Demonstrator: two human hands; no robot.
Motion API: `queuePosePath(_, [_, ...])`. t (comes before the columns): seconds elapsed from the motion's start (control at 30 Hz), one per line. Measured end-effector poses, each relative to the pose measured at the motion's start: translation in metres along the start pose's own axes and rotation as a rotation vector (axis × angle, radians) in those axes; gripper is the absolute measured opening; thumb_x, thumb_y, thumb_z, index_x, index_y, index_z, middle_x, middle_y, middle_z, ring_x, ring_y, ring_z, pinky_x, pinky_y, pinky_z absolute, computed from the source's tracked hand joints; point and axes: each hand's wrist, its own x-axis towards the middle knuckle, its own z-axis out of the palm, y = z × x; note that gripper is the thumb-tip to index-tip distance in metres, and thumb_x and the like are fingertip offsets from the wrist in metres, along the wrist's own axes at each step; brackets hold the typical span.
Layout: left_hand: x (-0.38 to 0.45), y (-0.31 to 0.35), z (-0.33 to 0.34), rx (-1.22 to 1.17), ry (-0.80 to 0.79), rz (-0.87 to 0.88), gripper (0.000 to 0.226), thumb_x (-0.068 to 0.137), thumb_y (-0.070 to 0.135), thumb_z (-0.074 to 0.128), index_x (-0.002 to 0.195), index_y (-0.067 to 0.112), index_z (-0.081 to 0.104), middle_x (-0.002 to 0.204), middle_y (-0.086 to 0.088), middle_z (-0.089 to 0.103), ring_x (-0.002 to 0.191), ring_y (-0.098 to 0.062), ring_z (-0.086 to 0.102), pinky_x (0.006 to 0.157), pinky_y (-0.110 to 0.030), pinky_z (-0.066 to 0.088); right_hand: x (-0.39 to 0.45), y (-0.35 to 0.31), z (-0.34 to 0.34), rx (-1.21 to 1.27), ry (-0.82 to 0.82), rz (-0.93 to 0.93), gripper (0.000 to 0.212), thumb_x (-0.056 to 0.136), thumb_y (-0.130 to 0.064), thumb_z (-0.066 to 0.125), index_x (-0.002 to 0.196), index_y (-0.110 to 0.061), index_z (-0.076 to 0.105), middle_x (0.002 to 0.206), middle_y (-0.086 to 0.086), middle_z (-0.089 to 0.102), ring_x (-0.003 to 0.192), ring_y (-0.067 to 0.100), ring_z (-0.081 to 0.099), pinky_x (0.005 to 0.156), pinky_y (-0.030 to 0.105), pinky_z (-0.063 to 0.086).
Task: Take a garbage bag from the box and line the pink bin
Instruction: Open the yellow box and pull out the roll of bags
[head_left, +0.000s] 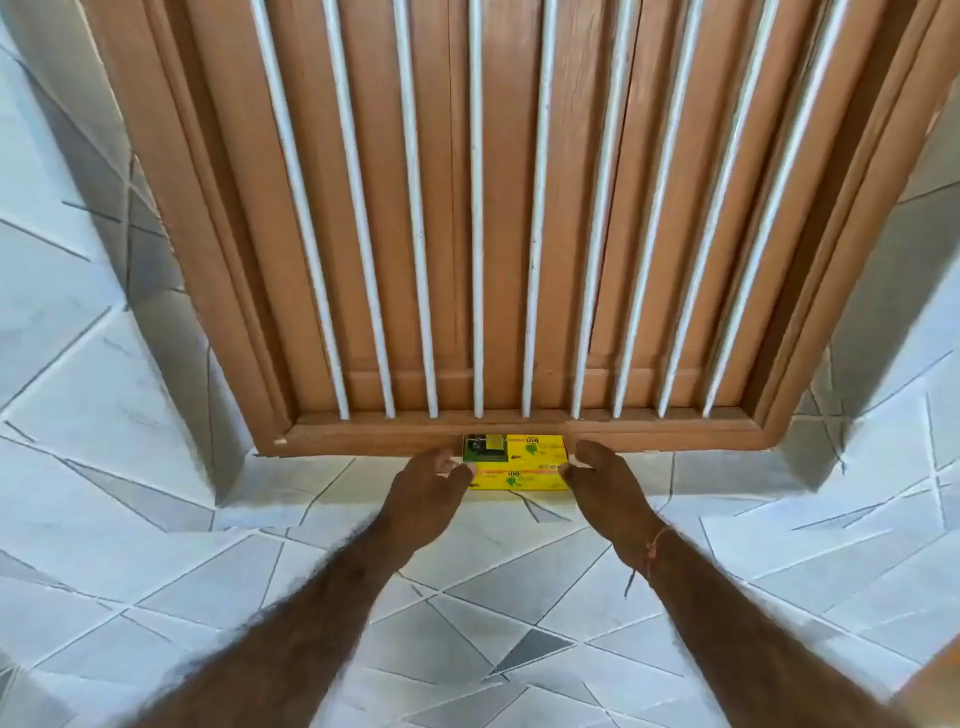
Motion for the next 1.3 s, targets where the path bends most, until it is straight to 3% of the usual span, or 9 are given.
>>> queuePosePath(0.13, [0.015,0.011,0.026,-0.029,0.084,-0.074,0.028,0.095,0.031,0.051,0.120,0.025,0.062,0.118,0.007,0.062,0.110,-0.019,0.057,0.089,-0.027,0.037,0.022,0.016,-0.001,-0.014,-0.139,-0.062,0.036,0.085,-0.015,0.055,0.118,-0.021,0.065,0.117,-0.003,0.069,0.109,0.019,0.062,0.097,0.033,0.047])
queuePosePath(0.27, [0.019,0.018,0.044,-0.107,0.216,-0.176,0.027,0.095,0.031,0.052,0.119,0.024,0.062,0.112,0.009,0.063,0.096,-0.017,0.056,0.082,-0.028,0.038,0.024,0.015,-0.005,0.170,-0.189,-0.030,0.033,0.086,-0.001,0.054,0.107,-0.020,0.072,0.103,-0.005,0.072,0.097,0.017,0.065,0.081,0.019,0.047])
queuePosePath(0.43, [0.010,0.021,0.035,-0.656,0.485,-0.208,0.021,0.086,0.011,0.067,0.103,0.021,0.061,0.106,-0.004,0.067,0.095,-0.024,0.067,0.081,-0.043,0.058,0.006,0.016,-0.003,0.535,-0.187,-0.020,0.022,0.089,-0.011,0.062,0.108,-0.017,0.071,0.110,0.002,0.074,0.106,0.024,0.067,0.097,0.043,0.051])
queuePosePath(0.6, [-0.003,0.027,-0.005,-0.792,0.361,-0.134,0.025,0.089,0.013,0.064,0.113,0.020,0.062,0.104,0.001,0.068,0.078,-0.009,0.069,0.067,-0.036,0.061,-0.018,-0.022,-0.011,0.509,-0.249,-0.110,0.047,0.080,-0.011,0.074,0.121,-0.027,0.059,0.115,-0.001,0.065,0.093,0.014,0.072,0.076,0.027,0.058])
queuePosePath(0.67, [-0.012,0.023,-0.019,-0.793,0.282,-0.151,0.025,0.091,0.017,0.061,0.116,0.023,0.061,0.103,0.002,0.068,0.080,-0.009,0.068,0.071,-0.040,0.061,-0.031,-0.035,-0.011,0.385,-0.248,-0.148,0.058,0.074,-0.006,0.079,0.124,-0.027,0.057,0.112,0.000,0.060,0.083,0.012,0.071,0.066,0.020,0.054])
queuePosePath(0.8, [-0.029,0.008,-0.041,-0.779,0.162,-0.149,0.024,0.093,0.022,0.058,0.116,0.023,0.063,0.097,0.000,0.072,0.091,-0.022,0.066,0.086,-0.052,0.057,-0.056,-0.053,0.002,0.226,-0.221,-0.152,0.046,0.070,-0.016,0.083,0.110,-0.027,0.062,0.086,0.000,0.070,0.065,0.014,0.064,0.055,0.017,0.048])
queuePosePath(1.03, [-0.048,-0.013,-0.068,-0.744,0.020,-0.063,0.039,0.069,0.059,0.072,0.095,0.029,0.072,0.094,0.000,0.075,0.086,-0.017,0.070,0.081,-0.040,0.055,-0.093,-0.063,0.023,0.256,-0.184,-0.152,0.028,0.078,-0.023,0.077,0.104,-0.021,0.068,0.095,0.001,0.073,0.065,0.025,0.065,0.067,0.035,0.057])
queuePosePath(1.17, [-0.057,-0.012,-0.074,-0.870,0.016,-0.066,0.051,0.077,0.055,0.069,0.106,0.013,0.068,0.103,-0.016,0.073,0.096,-0.034,0.069,0.088,-0.052,0.055,-0.104,-0.072,0.018,0.392,-0.272,-0.139,0.026,0.075,-0.029,0.071,0.097,-0.015,0.073,0.081,0.004,0.072,0.066,0.025,0.066,0.062,0.031,0.054])
queuePosePath(1.3, [-0.061,-0.004,-0.075,-0.962,0.057,-0.045,0.048,0.073,0.049,0.061,0.102,0.010,0.066,0.094,-0.012,0.074,0.085,-0.028,0.071,0.073,-0.043,0.059,-0.102,-0.078,0.002,0.486,-0.407,-0.164,0.031,0.083,-0.026,0.064,0.111,-0.015,0.071,0.091,0.010,0.073,0.075,0.024,0.067,0.070,0.034,0.056])
